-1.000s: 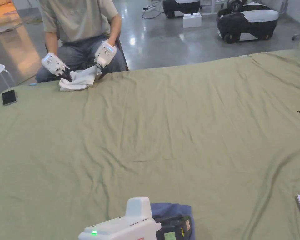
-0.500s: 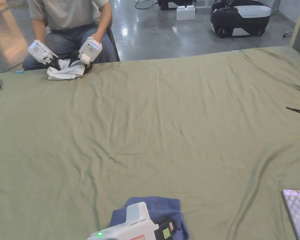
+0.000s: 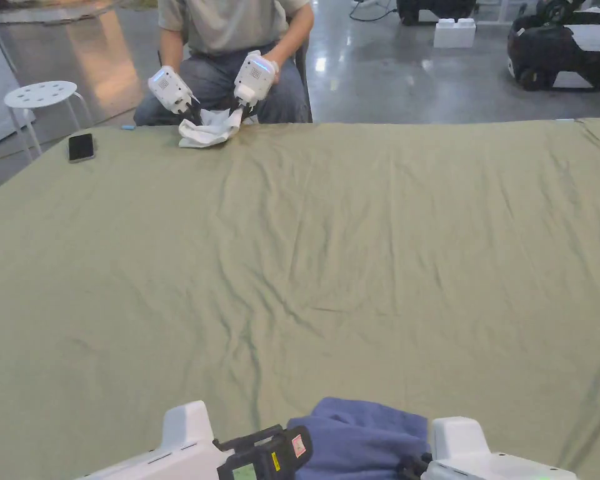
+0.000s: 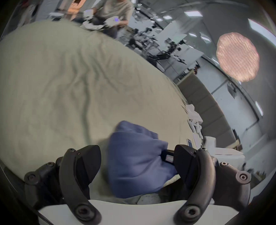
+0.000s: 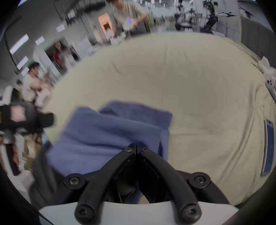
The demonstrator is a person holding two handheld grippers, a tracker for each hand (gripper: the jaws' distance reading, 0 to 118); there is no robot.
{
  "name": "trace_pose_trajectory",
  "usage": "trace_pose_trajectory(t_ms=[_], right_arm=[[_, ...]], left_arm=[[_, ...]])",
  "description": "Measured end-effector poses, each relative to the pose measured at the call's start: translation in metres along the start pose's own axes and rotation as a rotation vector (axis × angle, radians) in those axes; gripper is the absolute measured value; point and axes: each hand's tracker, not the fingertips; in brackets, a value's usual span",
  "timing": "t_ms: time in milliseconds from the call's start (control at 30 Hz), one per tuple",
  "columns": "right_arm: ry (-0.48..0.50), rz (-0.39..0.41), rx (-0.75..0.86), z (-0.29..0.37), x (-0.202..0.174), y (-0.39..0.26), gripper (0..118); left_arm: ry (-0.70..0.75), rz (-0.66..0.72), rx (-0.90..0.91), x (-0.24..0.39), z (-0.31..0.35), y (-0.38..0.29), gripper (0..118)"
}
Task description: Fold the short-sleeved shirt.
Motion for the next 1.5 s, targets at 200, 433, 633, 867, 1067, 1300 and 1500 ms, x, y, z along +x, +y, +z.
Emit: trace_pose_trajectory(t_ms=[200,433,633,867,1067,1300,1500], right_arm=[[-0.03,0.036,0.015,-0.005,0.001,-0.002,0],[-0.045,0.053,0.033,-0.002,0.002,-0.006,0],[0.155,-0.134,0.147,0.035,0.022,-0.016,0],[0.128,-0.151,0.18,0.056,0.031,-0.033,0],[0.14,-0.202,0.171,0.054,0.036,-0.041,0],[0.135,-0.174,0.253,0.08,0.048,-0.031,0],[0.043,-0.118,0.478,0.133,0.058,-0.016,0]], left_arm=[[-0.113,0.211,-0.066,-0.036,-0.034,-0.006,95],[-0.077,0.208,-0.174,-0.027,-0.085,-0.017,37],[-0.124,0.233,-0.134,-0.049,-0.043,0.008,31],[0.173,0.24,0.025,-0.165,0.099,0.104,31],[0.353,0.288,0.036,-0.225,0.134,0.141,34],[0.754,0.01,0.151,-0.185,0.138,0.151,95],[0.579,-0.324,0.378,-0.036,0.165,0.135,94]])
